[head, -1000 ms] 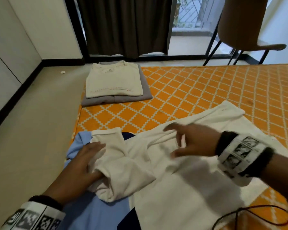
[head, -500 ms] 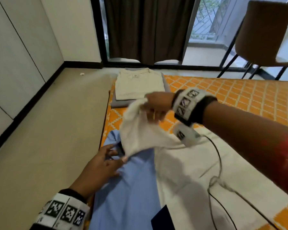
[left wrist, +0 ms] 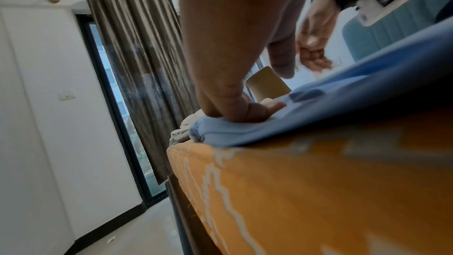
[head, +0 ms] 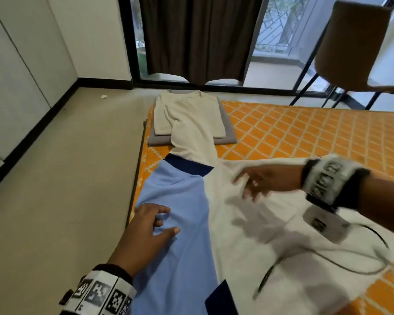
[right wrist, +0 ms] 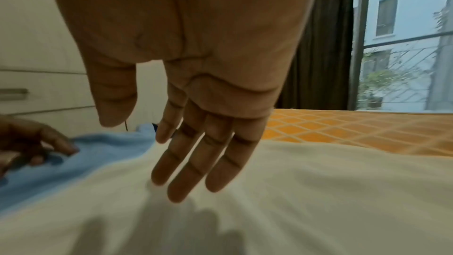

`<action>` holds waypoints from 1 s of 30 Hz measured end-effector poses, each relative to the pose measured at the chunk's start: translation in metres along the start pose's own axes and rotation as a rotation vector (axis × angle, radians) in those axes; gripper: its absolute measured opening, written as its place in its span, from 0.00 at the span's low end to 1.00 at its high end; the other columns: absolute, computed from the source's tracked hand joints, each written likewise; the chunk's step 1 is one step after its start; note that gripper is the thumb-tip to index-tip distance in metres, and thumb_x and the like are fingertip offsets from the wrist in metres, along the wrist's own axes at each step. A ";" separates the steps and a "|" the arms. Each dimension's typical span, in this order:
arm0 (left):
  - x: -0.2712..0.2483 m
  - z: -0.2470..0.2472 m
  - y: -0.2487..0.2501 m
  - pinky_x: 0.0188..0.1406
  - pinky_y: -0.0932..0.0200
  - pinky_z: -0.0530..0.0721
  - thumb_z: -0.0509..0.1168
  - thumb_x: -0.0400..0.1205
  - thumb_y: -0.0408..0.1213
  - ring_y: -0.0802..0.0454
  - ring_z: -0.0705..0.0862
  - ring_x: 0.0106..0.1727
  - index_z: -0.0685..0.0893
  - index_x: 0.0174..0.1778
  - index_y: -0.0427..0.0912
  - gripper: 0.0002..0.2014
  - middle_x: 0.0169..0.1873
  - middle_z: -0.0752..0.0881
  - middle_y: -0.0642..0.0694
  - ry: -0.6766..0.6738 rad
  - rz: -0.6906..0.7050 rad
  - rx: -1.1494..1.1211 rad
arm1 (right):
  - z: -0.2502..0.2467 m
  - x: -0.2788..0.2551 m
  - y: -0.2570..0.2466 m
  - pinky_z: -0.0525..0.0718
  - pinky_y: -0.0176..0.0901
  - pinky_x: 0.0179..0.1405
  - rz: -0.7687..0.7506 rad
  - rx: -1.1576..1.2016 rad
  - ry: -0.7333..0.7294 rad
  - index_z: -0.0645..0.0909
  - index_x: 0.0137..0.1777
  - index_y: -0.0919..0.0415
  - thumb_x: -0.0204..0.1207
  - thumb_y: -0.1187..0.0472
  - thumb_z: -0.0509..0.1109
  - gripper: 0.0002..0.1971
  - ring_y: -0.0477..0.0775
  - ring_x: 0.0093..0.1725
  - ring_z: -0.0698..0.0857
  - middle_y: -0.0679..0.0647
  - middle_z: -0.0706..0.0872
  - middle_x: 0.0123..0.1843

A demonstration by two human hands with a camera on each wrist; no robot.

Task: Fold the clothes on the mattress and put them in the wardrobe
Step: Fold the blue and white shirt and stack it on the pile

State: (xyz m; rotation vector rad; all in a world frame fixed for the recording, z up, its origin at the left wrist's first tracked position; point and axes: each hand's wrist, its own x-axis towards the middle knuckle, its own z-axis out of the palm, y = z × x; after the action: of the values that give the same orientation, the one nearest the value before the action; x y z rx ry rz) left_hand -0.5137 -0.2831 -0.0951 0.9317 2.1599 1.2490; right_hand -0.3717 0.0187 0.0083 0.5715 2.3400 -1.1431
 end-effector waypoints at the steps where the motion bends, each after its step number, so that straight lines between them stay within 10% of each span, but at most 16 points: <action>1: 0.000 0.002 0.001 0.47 0.72 0.79 0.78 0.73 0.36 0.62 0.82 0.55 0.81 0.58 0.49 0.20 0.58 0.78 0.57 0.010 0.018 0.020 | 0.002 -0.020 0.023 0.80 0.40 0.39 0.070 -0.055 -0.014 0.77 0.63 0.52 0.83 0.64 0.65 0.12 0.55 0.44 0.87 0.54 0.90 0.50; 7: -0.004 0.014 0.008 0.59 0.61 0.74 0.79 0.69 0.48 0.53 0.77 0.63 0.80 0.55 0.53 0.21 0.57 0.76 0.56 -0.005 0.127 0.249 | -0.018 -0.109 0.163 0.70 0.36 0.48 0.631 -0.675 0.189 0.71 0.49 0.44 0.80 0.49 0.66 0.06 0.51 0.49 0.75 0.50 0.81 0.54; 10: -0.010 0.020 0.016 0.63 0.56 0.71 0.78 0.69 0.54 0.52 0.72 0.70 0.78 0.56 0.55 0.23 0.60 0.77 0.50 -0.074 0.130 0.319 | -0.027 -0.140 0.218 0.76 0.44 0.53 0.782 -0.533 0.455 0.73 0.56 0.48 0.80 0.44 0.67 0.12 0.58 0.55 0.80 0.58 0.80 0.64; 15: -0.016 0.027 0.037 0.50 0.60 0.77 0.63 0.60 0.75 0.61 0.80 0.49 0.82 0.44 0.56 0.29 0.44 0.80 0.58 -0.152 0.216 0.312 | -0.016 -0.181 0.255 0.83 0.50 0.52 0.895 -0.263 0.696 0.71 0.75 0.58 0.61 0.22 0.55 0.50 0.62 0.56 0.83 0.62 0.80 0.69; 20: -0.028 0.057 0.058 0.44 0.66 0.81 0.58 0.51 0.87 0.60 0.84 0.45 0.84 0.44 0.59 0.40 0.51 0.81 0.67 -0.322 0.162 0.208 | -0.001 -0.196 0.274 0.79 0.49 0.47 0.843 -0.001 0.797 0.78 0.59 0.59 0.34 0.10 0.57 0.62 0.60 0.47 0.82 0.58 0.84 0.54; 25: -0.035 0.072 0.048 0.39 0.68 0.75 0.68 0.52 0.79 0.60 0.80 0.44 0.75 0.39 0.57 0.33 0.43 0.78 0.57 -0.406 0.200 0.366 | 0.008 -0.192 0.266 0.78 0.47 0.33 0.737 0.102 1.031 0.80 0.53 0.63 0.76 0.42 0.72 0.22 0.60 0.35 0.82 0.63 0.87 0.42; 30: -0.032 0.068 0.052 0.44 0.68 0.75 0.69 0.51 0.79 0.62 0.75 0.49 0.75 0.38 0.59 0.32 0.44 0.73 0.58 -0.546 0.199 0.468 | 0.007 -0.198 0.270 0.78 0.45 0.32 0.755 0.082 1.221 0.86 0.50 0.63 0.81 0.50 0.70 0.14 0.62 0.32 0.82 0.61 0.87 0.38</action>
State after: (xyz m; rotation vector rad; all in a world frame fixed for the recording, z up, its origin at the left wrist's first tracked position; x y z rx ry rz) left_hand -0.4295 -0.2508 -0.0801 1.5029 1.9605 0.4667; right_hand -0.0627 0.1342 -0.0467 2.4391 2.4127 -0.5194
